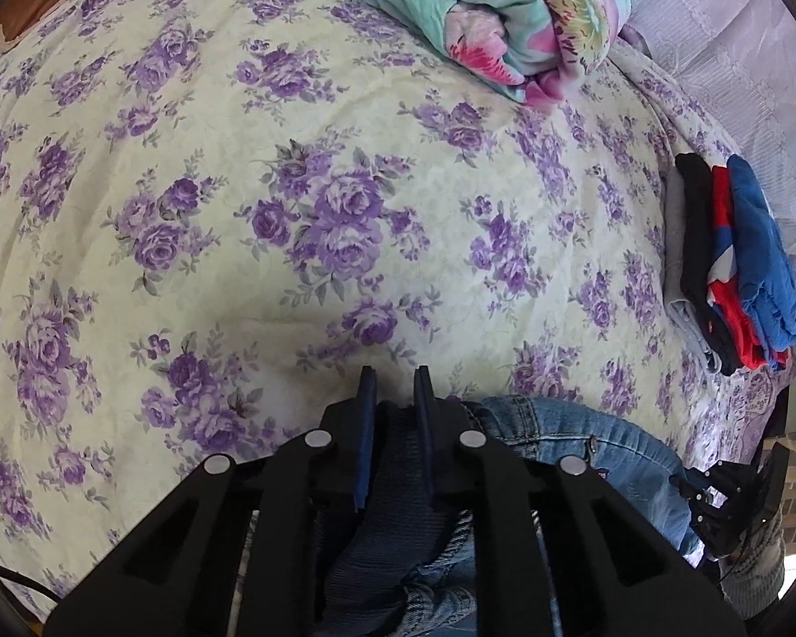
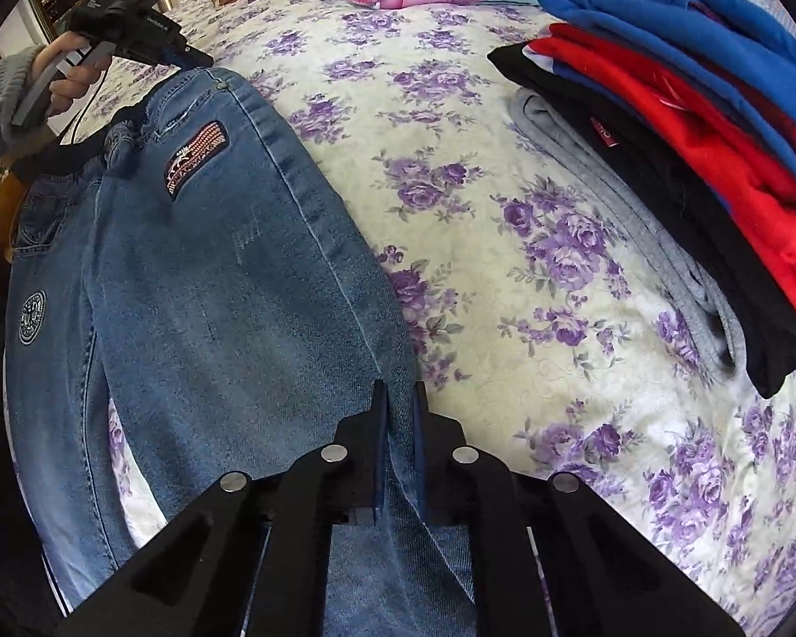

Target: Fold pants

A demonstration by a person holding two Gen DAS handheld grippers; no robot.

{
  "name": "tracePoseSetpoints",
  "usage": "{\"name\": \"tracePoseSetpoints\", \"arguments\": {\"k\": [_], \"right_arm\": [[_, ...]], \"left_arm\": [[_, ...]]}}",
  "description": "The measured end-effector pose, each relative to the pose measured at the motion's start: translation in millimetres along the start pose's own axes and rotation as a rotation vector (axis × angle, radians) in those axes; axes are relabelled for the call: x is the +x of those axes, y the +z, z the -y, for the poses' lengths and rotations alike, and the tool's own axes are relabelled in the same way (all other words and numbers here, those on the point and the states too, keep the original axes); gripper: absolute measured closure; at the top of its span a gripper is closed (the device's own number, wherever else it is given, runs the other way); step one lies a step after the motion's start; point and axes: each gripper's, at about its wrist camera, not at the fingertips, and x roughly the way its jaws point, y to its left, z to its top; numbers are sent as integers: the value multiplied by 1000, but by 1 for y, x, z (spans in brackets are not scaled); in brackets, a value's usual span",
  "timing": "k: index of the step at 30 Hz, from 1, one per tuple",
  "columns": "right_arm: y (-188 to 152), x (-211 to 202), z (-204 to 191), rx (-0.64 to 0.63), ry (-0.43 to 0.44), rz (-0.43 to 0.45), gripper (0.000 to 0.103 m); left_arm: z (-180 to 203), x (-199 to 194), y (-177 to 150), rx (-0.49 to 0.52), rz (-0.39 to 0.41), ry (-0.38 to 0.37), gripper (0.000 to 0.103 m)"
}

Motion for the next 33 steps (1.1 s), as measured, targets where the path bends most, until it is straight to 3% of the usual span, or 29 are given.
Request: {"name": "tracePoseSetpoints", "arguments": {"k": [15, 24, 29, 33], "right_arm": [[-3, -41, -32, -36, -48, 58, 96], [-41, -99, -108, -9, -141, 142, 96], [-74, -115, -164, 6, -184, 115, 96], [-98, -113, -205, 65, -193, 78, 96]], "left_arm": [[1, -26, -8, -8, 55, -65, 91], [0, -74, -41, 80, 91, -196, 92], [-10, -103, -77, 158, 65, -247, 98], [-29, -112, -107, 157, 14, -286, 98]]}}
